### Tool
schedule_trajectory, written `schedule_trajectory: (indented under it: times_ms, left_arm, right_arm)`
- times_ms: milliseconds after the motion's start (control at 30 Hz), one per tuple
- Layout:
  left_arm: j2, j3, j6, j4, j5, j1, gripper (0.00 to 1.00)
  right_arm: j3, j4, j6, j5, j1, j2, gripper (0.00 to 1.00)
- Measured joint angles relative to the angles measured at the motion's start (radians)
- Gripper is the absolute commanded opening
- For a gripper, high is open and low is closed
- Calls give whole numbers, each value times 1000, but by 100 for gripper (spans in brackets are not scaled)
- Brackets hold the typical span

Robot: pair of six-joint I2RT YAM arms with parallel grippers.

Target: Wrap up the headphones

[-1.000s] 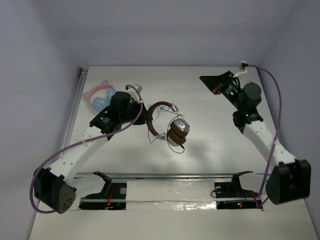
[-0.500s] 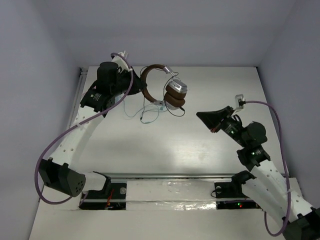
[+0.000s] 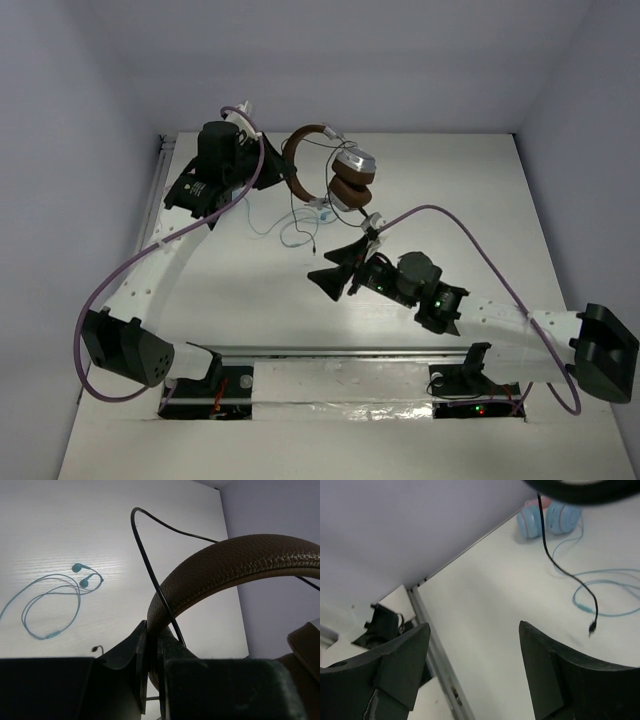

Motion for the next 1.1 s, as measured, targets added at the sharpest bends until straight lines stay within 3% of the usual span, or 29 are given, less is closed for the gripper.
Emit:
schedule_trajectory:
  times_ms: [233, 400, 733, 1100]
  left_arm:
    - [-17, -55, -101, 23, -1, 10, 0]
    - [-42, -121, -195, 23, 24, 14, 0]
    - [-159, -235, -364, 34, 22, 23, 0]
    - [-204, -258, -420, 35, -18, 32, 0]
  right_arm:
    - [52, 236, -126, 275, 46, 193, 79]
    - [121, 322, -210, 370, 50, 298, 79]
    - [169, 463, -234, 391, 60, 406, 74]
    - [222, 618, -193, 404, 90, 509, 58]
